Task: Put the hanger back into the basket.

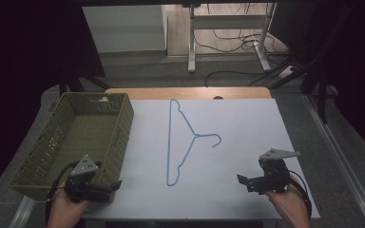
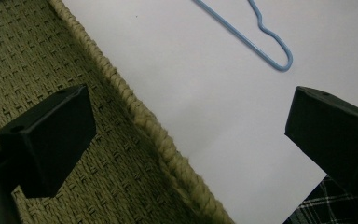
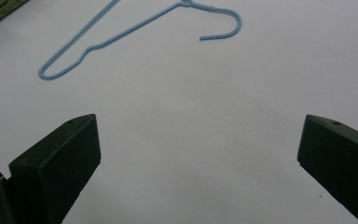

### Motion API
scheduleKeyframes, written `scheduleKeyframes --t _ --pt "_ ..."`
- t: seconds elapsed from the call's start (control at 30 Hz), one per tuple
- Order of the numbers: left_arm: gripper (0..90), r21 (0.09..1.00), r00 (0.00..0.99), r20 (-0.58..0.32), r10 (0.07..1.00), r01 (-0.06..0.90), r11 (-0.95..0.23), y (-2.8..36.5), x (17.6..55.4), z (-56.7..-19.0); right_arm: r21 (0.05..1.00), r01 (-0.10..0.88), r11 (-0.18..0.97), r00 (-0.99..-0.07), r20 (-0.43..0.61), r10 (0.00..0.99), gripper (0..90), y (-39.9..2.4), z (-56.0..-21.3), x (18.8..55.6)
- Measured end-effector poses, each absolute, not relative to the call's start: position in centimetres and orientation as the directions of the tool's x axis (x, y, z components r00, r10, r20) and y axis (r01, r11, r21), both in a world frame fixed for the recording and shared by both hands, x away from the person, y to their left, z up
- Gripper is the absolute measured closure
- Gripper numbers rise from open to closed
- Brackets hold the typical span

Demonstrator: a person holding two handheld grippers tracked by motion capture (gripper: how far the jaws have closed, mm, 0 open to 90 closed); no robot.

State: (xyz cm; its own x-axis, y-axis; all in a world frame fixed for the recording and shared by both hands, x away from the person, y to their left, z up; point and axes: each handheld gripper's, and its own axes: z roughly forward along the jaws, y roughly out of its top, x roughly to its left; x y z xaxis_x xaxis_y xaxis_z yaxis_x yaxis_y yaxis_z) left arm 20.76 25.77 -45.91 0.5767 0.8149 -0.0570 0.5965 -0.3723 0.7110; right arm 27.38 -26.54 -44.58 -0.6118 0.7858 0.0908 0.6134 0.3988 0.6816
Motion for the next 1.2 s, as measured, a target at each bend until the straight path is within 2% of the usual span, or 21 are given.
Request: scheduleKeyframes --t 0.27,0.7,0.93,1.2 --pt "1.9 0.717 0.581 -0.069 0.811 0.594 -0.365 25.9 20.8 -45.9 0.645 0.622 0.444 -0.624 0.066 0.779 0.0 -25.7 -44.6 28.9" --pt "2.0 0.718 0.587 -0.071 0.807 0.591 -0.367 25.9 20.8 -45.9 0.583 0.671 0.458 -0.611 0.084 0.787 0.0 -24.4 -44.5 32.4" --pt "2.0 0.718 0.586 -0.069 0.807 0.591 -0.368 25.8 20.8 -46.0 0.562 0.668 0.488 -0.616 0.049 0.786 0.0 -23.9 -44.1 33.9" --pt "2.2 0.717 0.588 -0.075 0.805 0.593 -0.366 25.8 20.8 -45.9 0.556 0.68 0.478 -0.62 0.088 0.78 0.0 -23.4 -44.1 35.7"
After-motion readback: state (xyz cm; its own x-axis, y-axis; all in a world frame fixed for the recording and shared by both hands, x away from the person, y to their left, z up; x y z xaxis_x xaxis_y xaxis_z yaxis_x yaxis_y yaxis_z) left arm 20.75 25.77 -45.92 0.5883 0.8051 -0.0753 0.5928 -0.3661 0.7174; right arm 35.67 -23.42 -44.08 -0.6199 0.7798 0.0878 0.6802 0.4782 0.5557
